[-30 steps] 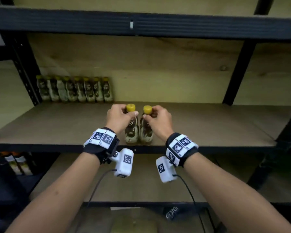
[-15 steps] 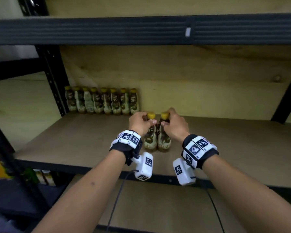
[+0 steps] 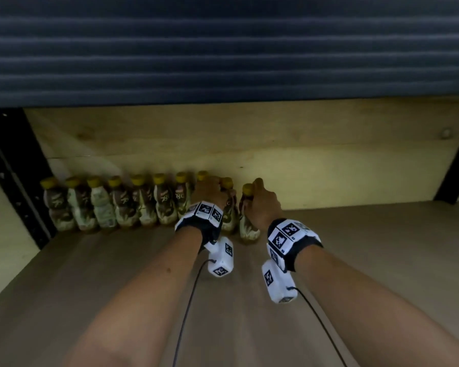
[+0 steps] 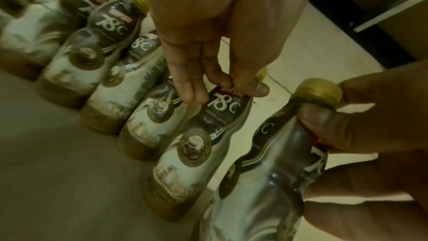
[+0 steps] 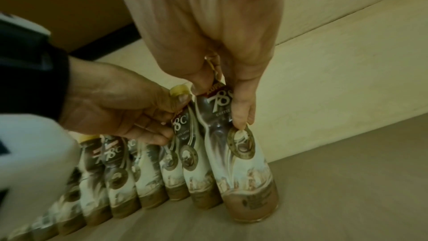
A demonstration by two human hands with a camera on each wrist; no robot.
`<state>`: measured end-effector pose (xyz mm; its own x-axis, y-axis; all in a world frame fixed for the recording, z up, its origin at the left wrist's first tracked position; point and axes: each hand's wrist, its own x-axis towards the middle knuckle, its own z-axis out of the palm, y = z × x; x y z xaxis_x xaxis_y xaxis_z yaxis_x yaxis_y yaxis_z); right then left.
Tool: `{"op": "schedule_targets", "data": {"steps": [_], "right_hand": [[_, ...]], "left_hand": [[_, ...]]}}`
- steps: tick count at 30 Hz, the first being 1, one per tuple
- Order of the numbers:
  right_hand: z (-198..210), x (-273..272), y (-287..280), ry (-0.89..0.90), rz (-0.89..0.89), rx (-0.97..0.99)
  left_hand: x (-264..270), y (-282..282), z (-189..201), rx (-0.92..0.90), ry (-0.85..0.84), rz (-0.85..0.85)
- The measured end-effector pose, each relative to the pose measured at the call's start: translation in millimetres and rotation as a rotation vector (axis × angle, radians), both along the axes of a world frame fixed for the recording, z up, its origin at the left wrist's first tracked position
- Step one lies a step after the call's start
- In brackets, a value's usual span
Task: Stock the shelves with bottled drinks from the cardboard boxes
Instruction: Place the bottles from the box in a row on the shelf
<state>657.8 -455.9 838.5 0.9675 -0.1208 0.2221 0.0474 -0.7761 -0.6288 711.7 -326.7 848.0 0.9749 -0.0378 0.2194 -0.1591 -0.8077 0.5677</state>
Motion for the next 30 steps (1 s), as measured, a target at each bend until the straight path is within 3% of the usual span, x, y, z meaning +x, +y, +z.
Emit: {"op": "schedule_targets", "data": {"steps": [10, 15, 19, 26, 30], "right_hand": [[5, 79, 9, 0.016, -0.079, 0.0], [2, 78, 3, 0.004, -0.037, 0.068], [6, 52, -10, 0.032, 0.079, 0.129], [19, -49, -62, 0.192, 0.21, -0.092], [22, -129, -101, 0.291, 0.351, -0.455]], "left_hand": [[50, -10, -2, 0.106, -0.133, 0.102], [43, -12, -3, -0.017, -0.133, 0.118], [32, -8, -11, -0.022, -0.106, 0.05], [-52, 7, -12, -0.011, 0.062, -0.038], [-132, -6, -20, -0.316, 0.162, -0.141]]}}
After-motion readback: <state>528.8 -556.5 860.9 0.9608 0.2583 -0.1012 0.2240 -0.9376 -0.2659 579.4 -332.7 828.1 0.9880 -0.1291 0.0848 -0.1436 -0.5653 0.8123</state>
